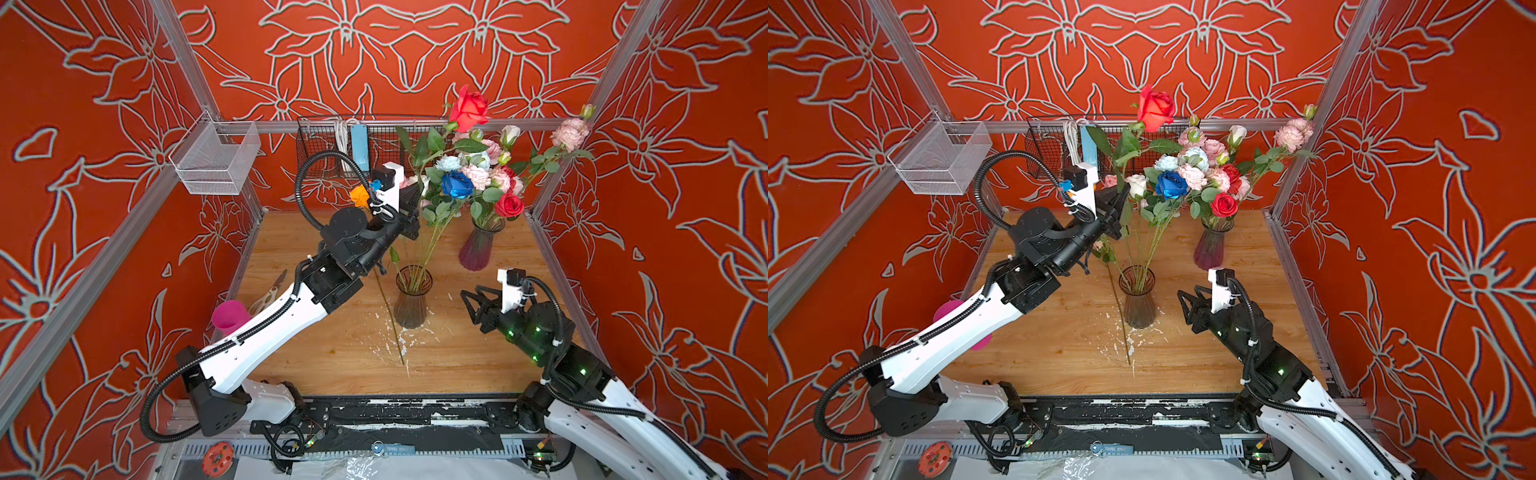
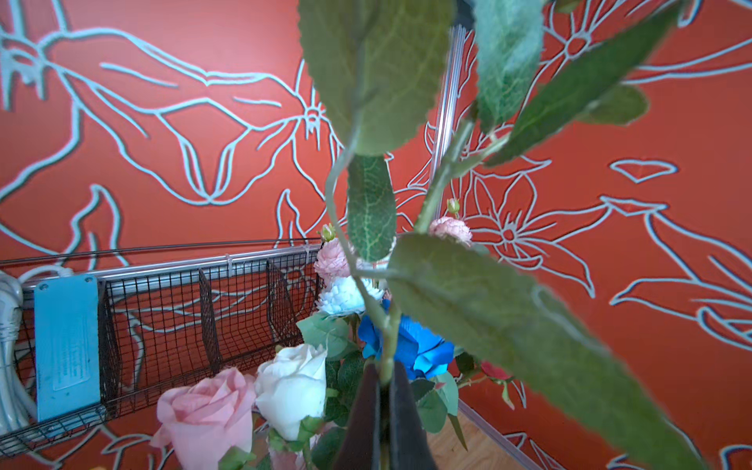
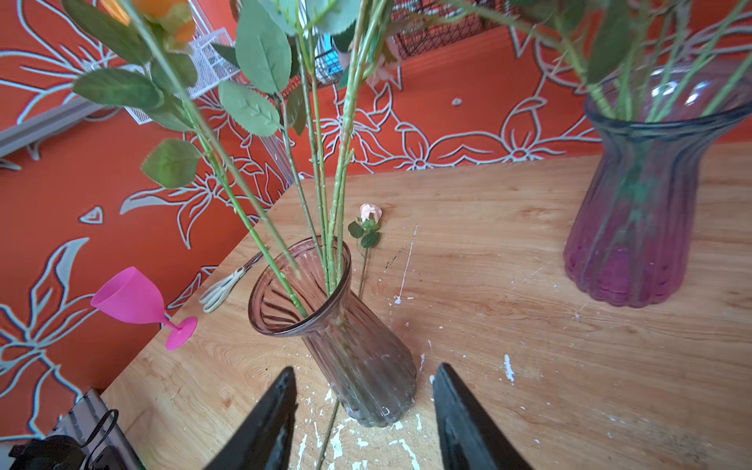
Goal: Arrange the flowers into the vase
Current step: 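Lower the red rose stem into the dark red vase with the left gripper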
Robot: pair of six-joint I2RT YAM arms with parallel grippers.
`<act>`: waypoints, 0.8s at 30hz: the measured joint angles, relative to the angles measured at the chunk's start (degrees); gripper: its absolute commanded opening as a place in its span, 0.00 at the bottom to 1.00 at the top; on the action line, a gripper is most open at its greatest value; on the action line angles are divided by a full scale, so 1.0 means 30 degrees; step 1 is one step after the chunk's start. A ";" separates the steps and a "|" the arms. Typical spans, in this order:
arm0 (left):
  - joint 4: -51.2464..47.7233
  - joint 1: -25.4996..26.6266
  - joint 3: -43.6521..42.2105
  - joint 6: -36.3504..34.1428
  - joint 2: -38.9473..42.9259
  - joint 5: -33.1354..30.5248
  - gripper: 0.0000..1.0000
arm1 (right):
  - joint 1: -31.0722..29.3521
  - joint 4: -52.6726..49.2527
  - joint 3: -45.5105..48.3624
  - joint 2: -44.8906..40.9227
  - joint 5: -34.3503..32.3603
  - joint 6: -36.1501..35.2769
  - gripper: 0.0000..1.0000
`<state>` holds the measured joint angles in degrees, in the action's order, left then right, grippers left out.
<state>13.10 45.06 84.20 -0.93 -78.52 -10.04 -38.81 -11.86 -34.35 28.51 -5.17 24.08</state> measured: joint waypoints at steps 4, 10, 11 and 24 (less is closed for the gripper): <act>0.0401 0.0357 -0.0940 -0.0408 -0.0080 -0.0794 0.00 | 0.0000 -0.0474 0.0015 -0.0437 -0.0189 -0.0160 0.57; 0.1217 0.0678 -0.3854 -0.0423 0.0364 -0.1501 0.00 | 0.0029 -0.0750 0.0044 -0.0160 -0.0211 -0.0386 0.57; 0.1406 0.0699 -0.4488 -0.0277 0.0466 -0.1552 0.00 | 0.0036 -0.0750 0.0044 -0.0051 -0.0211 -0.0393 0.57; 0.2470 0.0765 -0.8575 0.2361 0.1333 -0.1596 0.09 | 0.0051 -0.0510 0.0051 0.0969 0.0022 -0.0393 0.58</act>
<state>20.51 47.35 58.48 6.15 -74.52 -14.83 -38.65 -13.39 -34.20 31.42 -5.10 22.90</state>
